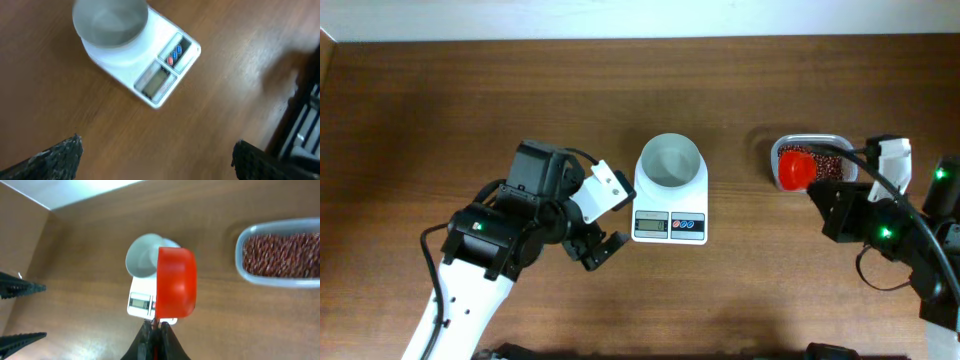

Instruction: Scoop and weigh 50g on scale

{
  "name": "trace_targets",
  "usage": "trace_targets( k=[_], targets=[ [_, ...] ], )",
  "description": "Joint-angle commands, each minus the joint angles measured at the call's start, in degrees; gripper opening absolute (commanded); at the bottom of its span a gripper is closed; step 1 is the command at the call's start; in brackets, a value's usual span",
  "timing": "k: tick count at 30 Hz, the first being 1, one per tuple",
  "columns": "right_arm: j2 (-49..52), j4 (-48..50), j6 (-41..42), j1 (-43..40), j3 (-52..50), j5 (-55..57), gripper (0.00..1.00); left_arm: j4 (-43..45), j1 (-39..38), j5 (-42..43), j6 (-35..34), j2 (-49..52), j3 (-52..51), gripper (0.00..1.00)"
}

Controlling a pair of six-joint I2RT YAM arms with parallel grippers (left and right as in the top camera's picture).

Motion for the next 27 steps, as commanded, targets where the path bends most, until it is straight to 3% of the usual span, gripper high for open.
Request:
trace_targets(
  k=[1, 10, 15, 27],
  targets=[
    [-0.15, -0.94, -0.81, 0.15, 0.85, 0.04, 0.04, -0.70, -0.15, -3.21, 1.55, 0.26, 0.35, 0.99],
    [-0.15, -2.45, -0.79, 0.15, 0.85, 0.07, 0.04, -1.03, -0.15, -5.49, 4.98, 0.24, 0.44, 0.99],
    [-0.15, -2.43, -0.63, 0.15, 0.87, 0.04, 0.04, -8.81, 3.63, -1.92, 14.01, 0.24, 5.27, 0.99],
    [-0.15, -4.22, -0.37, 0.15, 0.85, 0.07, 0.04, -10.49, 4.44, -1.95, 13.97, 0.26, 5.25, 0.99]
  ],
)
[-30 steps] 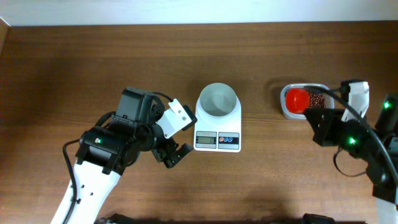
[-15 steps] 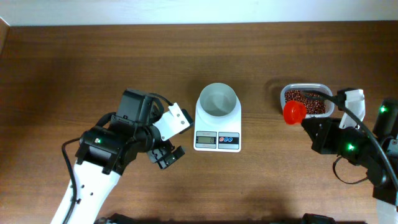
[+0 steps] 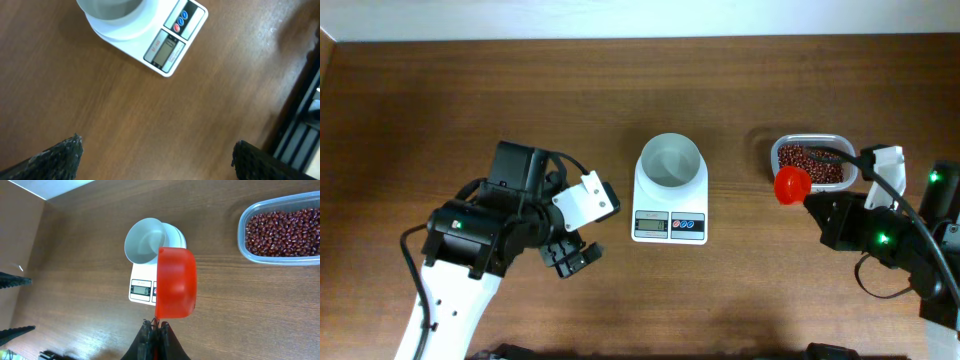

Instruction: Scoop and weigh 50g on scale

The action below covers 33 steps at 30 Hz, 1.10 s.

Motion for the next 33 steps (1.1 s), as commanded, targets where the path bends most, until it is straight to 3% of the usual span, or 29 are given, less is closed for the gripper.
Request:
trace_targets(
  k=[1, 20, 25, 33],
  targets=[
    [-0.24, -0.94, -0.28, 0.15, 0.81, 0.07, 0.04, -0.94, 0.22, 0.85, 1.16, 0.11, 1.01, 0.99],
    [-0.11, -2.38, -0.31, 0.15, 0.70, 0.28, 0.04, -0.52, 0.22, 0.20, 1.16, 0.09, 1.01, 0.99],
    [-0.11, -2.43, -0.31, 0.15, 0.70, 6.14, 0.04, -0.55, 0.22, 0.20, 1.16, 0.11, 1.01, 0.99],
    [-0.11, -1.73, -0.31, 0.15, 0.70, 6.36, 0.04, 0.15, 0.22, 0.17, 1.14, 0.09, 1.01, 0.99]
  ],
)
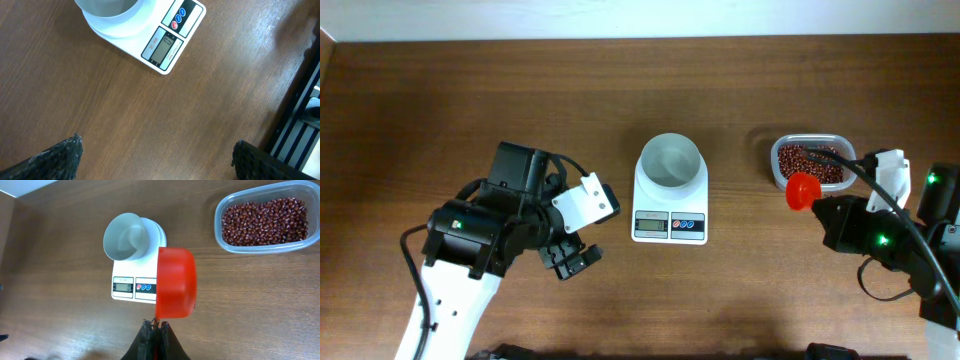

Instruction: Scoop and weigh 50g on scale

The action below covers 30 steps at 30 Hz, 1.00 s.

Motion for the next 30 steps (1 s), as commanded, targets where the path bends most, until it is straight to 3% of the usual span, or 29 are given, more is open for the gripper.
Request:
trace_targets(
  k=[1, 3, 6, 14, 30],
  targets=[
    [-0.11, 0.15, -0.31, 0.15, 0.70, 0.76, 0.04, 1.27, 0.24, 0.87, 1.16, 0.11, 1.01, 0.99],
    [-0.11, 0.17, -0.31, 0.15, 0.70, 0.76, 0.04, 1.40, 1.49, 2.78, 1.31, 0.11, 1.01, 0.99],
    [-0.11, 0.35, -0.31, 0.15, 0.70, 0.74, 0.04, 0.81, 6.58, 10.56, 7.39, 0.83, 1.01, 0.99],
    [-0.13, 0.09, -0.28, 0.15, 0.70, 0.72, 0.04, -0.35, 8.59, 10.32, 9.27, 7.50, 1.01, 0.99],
    [-0.11, -0.24, -0.33, 0.15, 0.70, 0.96, 0.04, -1.25, 8.59, 10.34, 9.27, 7.61, 1.01, 0.99]
  ],
)
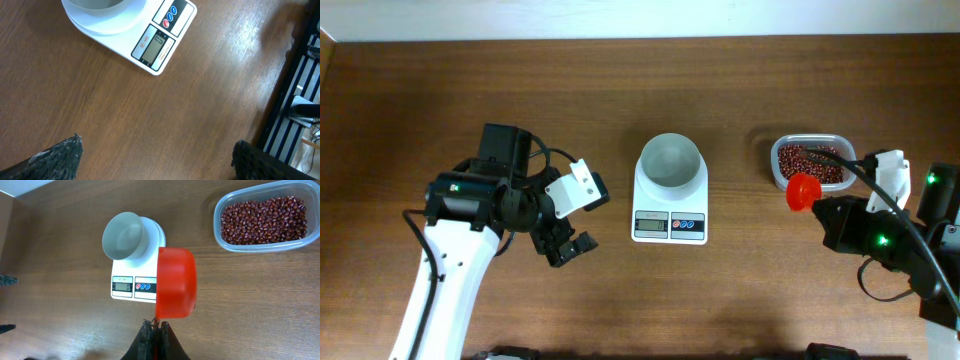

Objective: Scoop and weigh 50g on scale
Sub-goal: 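Position the orange scoop above the bean tub with the right gripper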

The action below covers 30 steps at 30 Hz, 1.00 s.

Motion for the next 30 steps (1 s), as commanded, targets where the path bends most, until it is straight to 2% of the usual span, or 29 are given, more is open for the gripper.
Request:
trace_targets(
  k=[1, 8, 11, 15, 21, 30],
  targets=[
    [-0.07, 0.02, -0.33, 0.15, 0.70, 1.09, 0.04, 0.07, 0.22, 1.25, 1.09, 0.20, 0.96, 0.99],
    [0.55, -0.02, -0.31, 0.15, 0.66, 2.36, 0.04, 0.07, 0.22, 1.22, 1.09, 0.22, 0.96, 0.99],
    [2.27, -0.02, -0.31, 0.15, 0.31, 12.00, 0.04, 0.07, 0.22, 1.22, 1.09, 0.22, 0.96, 0.99],
    [7.15, 1.09, -0.31, 0.15, 0.31, 19.02, 0.04, 0.07, 0.22, 1.22, 1.09, 0.20, 0.96, 0.99],
    [15.82, 4.57, -0.04, 0.15, 0.31, 19.08, 0.04, 0.07, 0.22, 1.22, 1.09, 0.20, 0.96, 0.99],
    [16.09, 10.88, 0.98, 0.15, 0.33, 19.15, 0.04, 0.07, 0.22, 1.22, 1.09, 0.20, 0.96, 0.99]
  ],
)
